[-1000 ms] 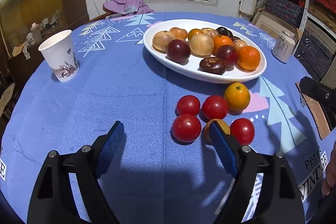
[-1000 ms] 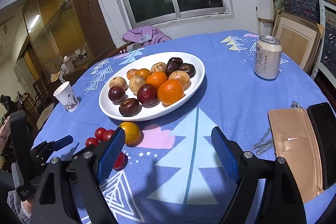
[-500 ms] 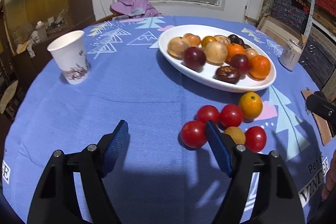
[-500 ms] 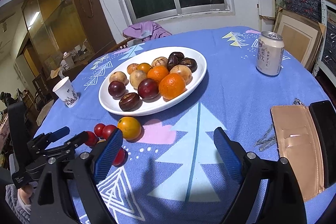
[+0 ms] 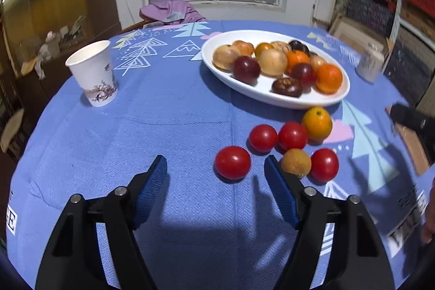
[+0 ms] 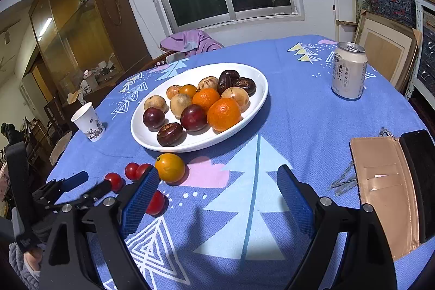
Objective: Organize fruits
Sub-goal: 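Grasp a red tomato with the left tool, then lift the tomato with the left tool while the right tool grasps another red tomato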
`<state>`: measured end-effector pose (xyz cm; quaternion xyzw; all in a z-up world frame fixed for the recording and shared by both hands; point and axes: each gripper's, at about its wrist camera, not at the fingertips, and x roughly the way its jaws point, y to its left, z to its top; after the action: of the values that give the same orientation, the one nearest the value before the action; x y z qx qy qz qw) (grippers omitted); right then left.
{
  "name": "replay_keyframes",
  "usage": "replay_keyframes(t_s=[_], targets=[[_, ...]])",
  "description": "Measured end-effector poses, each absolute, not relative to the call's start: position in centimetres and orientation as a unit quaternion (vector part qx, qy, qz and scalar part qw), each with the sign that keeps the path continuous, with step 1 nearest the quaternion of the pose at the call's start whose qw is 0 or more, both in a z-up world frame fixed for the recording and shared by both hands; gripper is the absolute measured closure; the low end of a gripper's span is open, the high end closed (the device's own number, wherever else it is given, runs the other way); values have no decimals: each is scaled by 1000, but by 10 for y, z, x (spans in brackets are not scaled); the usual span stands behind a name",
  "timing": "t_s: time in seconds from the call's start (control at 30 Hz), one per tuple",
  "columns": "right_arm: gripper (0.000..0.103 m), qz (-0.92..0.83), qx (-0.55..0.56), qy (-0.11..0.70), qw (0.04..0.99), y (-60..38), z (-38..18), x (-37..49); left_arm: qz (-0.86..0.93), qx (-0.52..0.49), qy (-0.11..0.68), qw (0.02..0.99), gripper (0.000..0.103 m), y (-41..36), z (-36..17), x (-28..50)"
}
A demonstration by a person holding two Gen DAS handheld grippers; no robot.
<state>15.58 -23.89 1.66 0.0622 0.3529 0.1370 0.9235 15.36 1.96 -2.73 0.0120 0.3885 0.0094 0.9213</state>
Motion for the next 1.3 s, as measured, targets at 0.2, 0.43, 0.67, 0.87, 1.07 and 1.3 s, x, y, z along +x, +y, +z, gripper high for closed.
replay_keyframes(t_s=[0.2, 0.43, 0.67, 0.87, 1.07, 1.3], targets=[[13, 136, 60, 355, 923, -238, 16, 157, -4, -3, 406, 914, 49, 22, -35, 164], [13, 139, 55, 357, 922, -235, 14, 156, -17, -28, 422, 906, 68, 28, -41, 169], [13, 142, 48, 360, 921, -232, 13, 156, -21, -16, 428, 904, 72, 24, -42, 158], [13, 144, 48, 361, 920, -232, 12, 156, -26, -14, 429, 903, 72, 26, -42, 152], [13, 147, 46, 361, 920, -231, 11, 156, -31, -13, 432, 901, 70, 26, -44, 144], [13, 149, 46, 362, 919, -230, 11, 155, -19, -26, 424, 905, 72, 36, -40, 135]])
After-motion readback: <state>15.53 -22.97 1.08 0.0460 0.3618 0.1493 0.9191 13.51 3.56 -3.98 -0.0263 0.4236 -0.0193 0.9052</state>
